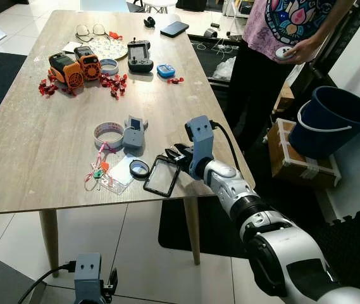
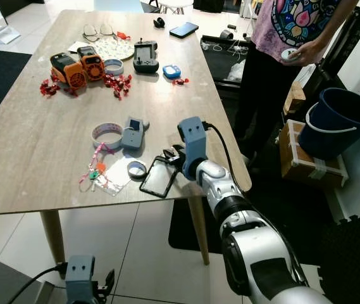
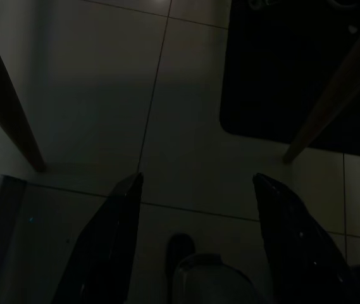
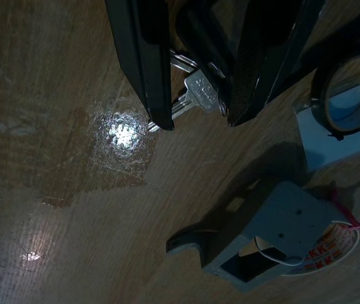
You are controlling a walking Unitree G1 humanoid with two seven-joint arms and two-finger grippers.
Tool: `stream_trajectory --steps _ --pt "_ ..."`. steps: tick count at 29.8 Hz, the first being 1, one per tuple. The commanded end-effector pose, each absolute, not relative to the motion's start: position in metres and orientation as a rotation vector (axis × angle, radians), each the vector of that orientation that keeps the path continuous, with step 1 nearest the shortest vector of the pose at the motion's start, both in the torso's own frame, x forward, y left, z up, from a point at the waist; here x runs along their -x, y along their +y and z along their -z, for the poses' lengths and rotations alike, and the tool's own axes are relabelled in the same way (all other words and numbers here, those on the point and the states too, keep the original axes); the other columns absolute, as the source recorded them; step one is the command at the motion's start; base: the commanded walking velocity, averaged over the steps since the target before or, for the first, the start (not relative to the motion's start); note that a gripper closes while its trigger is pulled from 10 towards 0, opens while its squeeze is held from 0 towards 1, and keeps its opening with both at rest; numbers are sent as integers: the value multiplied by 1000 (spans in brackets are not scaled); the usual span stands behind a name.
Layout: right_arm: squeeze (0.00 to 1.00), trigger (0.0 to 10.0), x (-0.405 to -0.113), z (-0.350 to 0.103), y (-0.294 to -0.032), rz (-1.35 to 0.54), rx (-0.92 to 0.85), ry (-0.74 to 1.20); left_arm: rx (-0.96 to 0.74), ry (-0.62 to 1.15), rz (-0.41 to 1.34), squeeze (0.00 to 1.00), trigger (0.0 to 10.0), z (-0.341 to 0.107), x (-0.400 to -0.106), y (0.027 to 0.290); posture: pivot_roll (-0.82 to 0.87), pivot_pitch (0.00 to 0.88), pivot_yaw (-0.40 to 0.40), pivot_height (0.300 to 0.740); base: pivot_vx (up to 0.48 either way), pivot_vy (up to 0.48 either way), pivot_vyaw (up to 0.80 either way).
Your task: Hang keys on a hook
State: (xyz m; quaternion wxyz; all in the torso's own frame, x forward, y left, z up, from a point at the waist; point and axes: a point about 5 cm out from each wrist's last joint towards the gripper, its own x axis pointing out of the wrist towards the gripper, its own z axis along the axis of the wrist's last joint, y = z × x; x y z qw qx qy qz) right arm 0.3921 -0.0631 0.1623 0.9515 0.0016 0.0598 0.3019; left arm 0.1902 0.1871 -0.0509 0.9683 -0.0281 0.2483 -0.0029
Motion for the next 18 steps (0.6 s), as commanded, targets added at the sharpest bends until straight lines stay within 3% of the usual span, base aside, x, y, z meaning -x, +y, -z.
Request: stream_trajectory --steps 1,18 --pt "0 10000 -392 -157 -64 -603 -2 148 52 540 8 0 10000 57 -182 187 81 152 -73 740 0 0 0" --pt "0 10000 -390 -152 -61 -598 27 170 56 542 0 0 10000 57 -179 186 84 163 -79 740 0 0 0"
